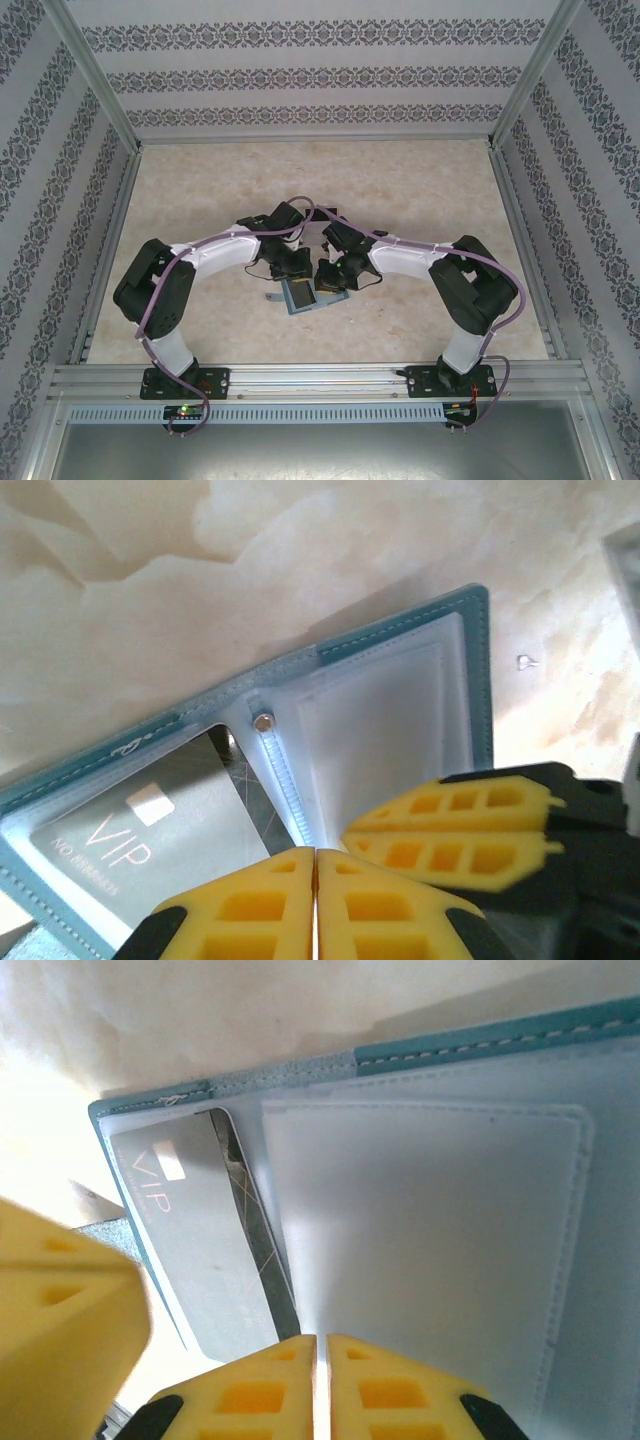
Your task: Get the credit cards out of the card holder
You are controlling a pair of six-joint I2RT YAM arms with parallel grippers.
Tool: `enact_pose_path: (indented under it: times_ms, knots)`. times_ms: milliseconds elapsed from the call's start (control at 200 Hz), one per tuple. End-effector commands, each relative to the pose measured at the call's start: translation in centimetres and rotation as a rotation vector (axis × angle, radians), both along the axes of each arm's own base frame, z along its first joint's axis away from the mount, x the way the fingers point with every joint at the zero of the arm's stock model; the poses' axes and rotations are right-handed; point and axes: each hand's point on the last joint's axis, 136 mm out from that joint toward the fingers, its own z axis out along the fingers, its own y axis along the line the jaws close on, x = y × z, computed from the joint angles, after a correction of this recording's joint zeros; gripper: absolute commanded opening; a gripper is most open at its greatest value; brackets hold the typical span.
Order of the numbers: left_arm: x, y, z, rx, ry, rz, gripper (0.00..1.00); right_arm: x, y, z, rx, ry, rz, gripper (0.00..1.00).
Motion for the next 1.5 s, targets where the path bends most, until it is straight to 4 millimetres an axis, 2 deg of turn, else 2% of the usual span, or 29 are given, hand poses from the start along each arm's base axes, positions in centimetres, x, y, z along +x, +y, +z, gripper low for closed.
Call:
enact_pose_path:
  times_ms: [0, 340, 610, 859, 1214, 1499]
  knots:
    - [-0.9, 2.0, -0.2, 0.051, 0.015, 0.028, 0.09, 0.5, 1.0, 0.6, 0.037, 0.005, 0.004, 0.13]
    - [-1.9, 3.3, -0.8, 0.063, 0.039, 0.049, 0.07, 1.4, 2.8, 1.3, 0.082, 0.003, 0.022, 0.16]
    - [-2.4, 3.8, -1.3, 0.069, 0.054, 0.056, 0.06, 1.8, 3.6, 0.9, 0.078, 0.013, 0.040, 0.17]
    - [-3.0, 3.7, -2.0, 0.059, 0.082, 0.046, 0.06, 1.8, 2.5, -0.4, -0.002, 0.014, 0.052, 0.20]
    - [-3.4, 3.6, -3.1, 0.056, 0.111, 0.040, 0.06, 1.3, 2.9, -1.0, 0.017, 0.035, 0.065, 0.21]
    - [-3.6, 3.7, -3.6, 0.060, 0.123, 0.039, 0.06, 1.1, 3.4, -1.0, 0.033, 0.043, 0.080, 0.14]
